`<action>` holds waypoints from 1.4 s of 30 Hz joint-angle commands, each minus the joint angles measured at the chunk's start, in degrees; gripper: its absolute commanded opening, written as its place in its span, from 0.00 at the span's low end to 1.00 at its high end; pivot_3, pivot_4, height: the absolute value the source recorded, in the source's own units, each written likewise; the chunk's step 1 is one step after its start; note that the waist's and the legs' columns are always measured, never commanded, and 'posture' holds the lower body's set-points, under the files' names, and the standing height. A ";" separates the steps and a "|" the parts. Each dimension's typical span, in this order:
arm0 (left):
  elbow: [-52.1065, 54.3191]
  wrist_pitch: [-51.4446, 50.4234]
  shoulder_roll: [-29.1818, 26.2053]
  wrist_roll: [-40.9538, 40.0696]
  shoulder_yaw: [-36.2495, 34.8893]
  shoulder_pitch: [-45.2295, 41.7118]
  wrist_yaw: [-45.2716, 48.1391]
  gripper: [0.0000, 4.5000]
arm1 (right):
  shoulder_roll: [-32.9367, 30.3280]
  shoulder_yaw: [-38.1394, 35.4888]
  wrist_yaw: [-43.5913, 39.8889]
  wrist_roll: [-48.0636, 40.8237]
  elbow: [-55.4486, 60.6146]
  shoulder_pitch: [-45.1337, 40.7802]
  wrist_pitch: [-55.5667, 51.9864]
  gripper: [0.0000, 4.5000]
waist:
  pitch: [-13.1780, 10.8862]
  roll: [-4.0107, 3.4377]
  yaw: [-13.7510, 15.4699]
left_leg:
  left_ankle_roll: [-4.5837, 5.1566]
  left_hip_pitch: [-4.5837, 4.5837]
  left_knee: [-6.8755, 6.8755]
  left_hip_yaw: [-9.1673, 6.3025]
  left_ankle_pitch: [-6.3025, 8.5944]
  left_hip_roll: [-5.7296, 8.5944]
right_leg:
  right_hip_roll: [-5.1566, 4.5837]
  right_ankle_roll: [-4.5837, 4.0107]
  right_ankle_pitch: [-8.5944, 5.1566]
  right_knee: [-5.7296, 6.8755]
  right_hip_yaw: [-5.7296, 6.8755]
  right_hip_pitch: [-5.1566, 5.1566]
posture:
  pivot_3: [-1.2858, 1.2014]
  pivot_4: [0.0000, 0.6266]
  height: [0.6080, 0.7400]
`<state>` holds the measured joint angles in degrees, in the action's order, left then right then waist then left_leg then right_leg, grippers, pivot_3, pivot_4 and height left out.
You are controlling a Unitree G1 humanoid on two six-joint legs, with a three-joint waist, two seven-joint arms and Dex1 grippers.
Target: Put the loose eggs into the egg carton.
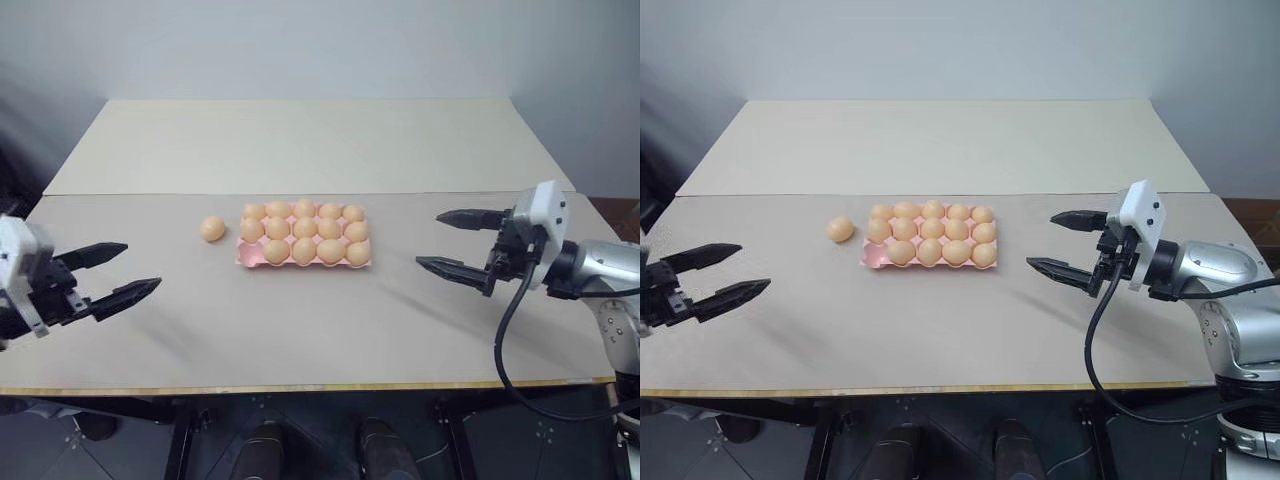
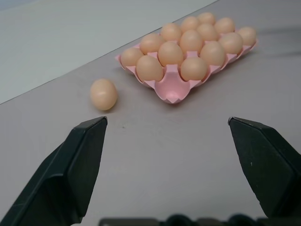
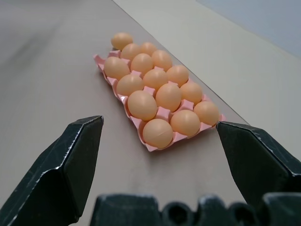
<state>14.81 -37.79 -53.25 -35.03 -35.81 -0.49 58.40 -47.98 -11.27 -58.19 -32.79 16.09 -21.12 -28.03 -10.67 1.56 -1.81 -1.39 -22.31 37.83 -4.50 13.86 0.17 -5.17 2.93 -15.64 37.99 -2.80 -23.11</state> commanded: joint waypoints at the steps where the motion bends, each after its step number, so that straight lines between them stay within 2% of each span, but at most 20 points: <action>1: 0.91 -6.42 1.36 1.42 6.58 -7.82 -11.60 1.00 | 0.02 -0.62 0.19 -0.97 0.84 -1.47 0.23 1.00 | 0.00 0.00 0.33 | 0.00 0.01 0.01 -0.01 0.00 0.01 | 0.00 0.00 0.00 0.01 0.00 0.02 | 0.52 0.24 1.00; 4: -1.19 -10.94 5.75 4.01 12.61 -16.13 -21.48 1.00 | 0.15 -0.17 0.26 -0.63 0.53 -2.28 0.40 1.00 | 0.02 0.03 0.45 | 0.00 0.01 0.04 -0.01 0.00 0.03 | 0.00 0.02 0.02 0.01 0.00 0.04 | 0.52 0.24 1.00; 7: -6.11 -12.84 12.51 9.00 18.45 -24.36 -31.59 1.00 | 0.33 0.15 0.52 -0.30 0.55 -2.86 0.85 1.00 | 0.03 0.06 0.75 | 0.00 -0.04 0.04 -0.01 0.00 0.04 | 0.01 0.03 0.02 0.03 0.00 -0.02 | 0.52 0.24 1.00; 11: -14.38 -11.52 18.94 14.01 22.84 -32.28 -38.84 1.00 | 0.93 0.14 1.72 -0.57 1.67 -2.67 0.64 1.00 | 0.06 0.10 0.81 | 0.00 -0.12 0.07 0.00 0.00 0.05 | 0.00 0.02 0.03 0.02 -0.01 -0.08 | 0.52 0.24 1.00; 17: -31.04 -3.92 23.41 18.91 25.34 -41.07 -41.72 1.00 | 1.40 -0.16 2.99 -0.65 3.39 -1.41 0.58 1.00 | 0.06 0.10 0.81 | -0.01 -0.12 0.07 0.00 -0.01 0.08 | -0.01 0.02 0.03 0.06 -0.02 -0.12 | 0.52 0.24 1.00; 26: -50.63 5.76 25.42 23.92 29.79 -49.16 -37.18 1.00 | 1.54 -1.34 4.84 -1.29 6.14 0.70 0.37 1.00 | 0.06 0.11 0.93 | -0.02 -0.17 0.10 -0.01 -0.01 0.13 | -0.04 0.03 0.03 0.03 0.00 -0.12 | 0.52 0.24 1.00; 29: -54.06 7.40 26.02 24.68 30.07 -50.39 -36.12 0.87 | 1.61 -1.52 5.42 -1.54 6.80 0.85 0.30 1.00 | 0.06 0.12 0.86 | -0.02 -0.18 0.10 -0.01 -0.02 0.12 | -0.03 0.03 0.03 0.03 0.00 -0.13 | 0.52 0.24 1.00; 35: -57.86 9.27 26.38 25.86 29.73 -51.33 -36.22 0.45 | 2.03 -1.32 6.91 -1.48 6.58 -0.46 0.44 1.00 | 0.06 0.12 0.85 | -0.01 -0.18 0.11 -0.01 -0.02 0.12 | -0.02 0.03 0.03 0.04 0.01 -0.13 | 0.52 0.24 1.00; 37: -56.34 9.02 25.84 25.80 29.35 -50.73 -35.75 0.40 | 2.14 -1.20 7.07 -1.31 6.34 -0.76 0.62 1.00 | 0.06 0.12 0.83 | -0.01 -0.18 0.11 -0.01 -0.02 0.13 | -0.04 0.03 0.03 0.04 0.01 -0.13 | 0.52 0.24 1.00; 42: -45.72 6.30 23.61 24.45 27.65 -48.42 -34.85 0.40 | 2.68 -0.86 7.74 -0.87 6.37 -1.43 0.87 1.00 | 0.05 0.12 0.77 | -0.01 -0.19 0.12 -0.02 -0.02 0.11 | -0.02 0.03 0.03 0.05 0.01 -0.14 | 0.52 0.24 1.00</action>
<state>-37.39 -30.74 -27.72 -9.28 -6.31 -48.73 22.95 -45.30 -10.54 -50.86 -32.85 20.89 -21.59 -28.01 -10.61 1.68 -1.04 -1.41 -22.53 37.95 -4.52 13.84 0.27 -5.19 2.96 -15.60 38.04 -2.79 -23.27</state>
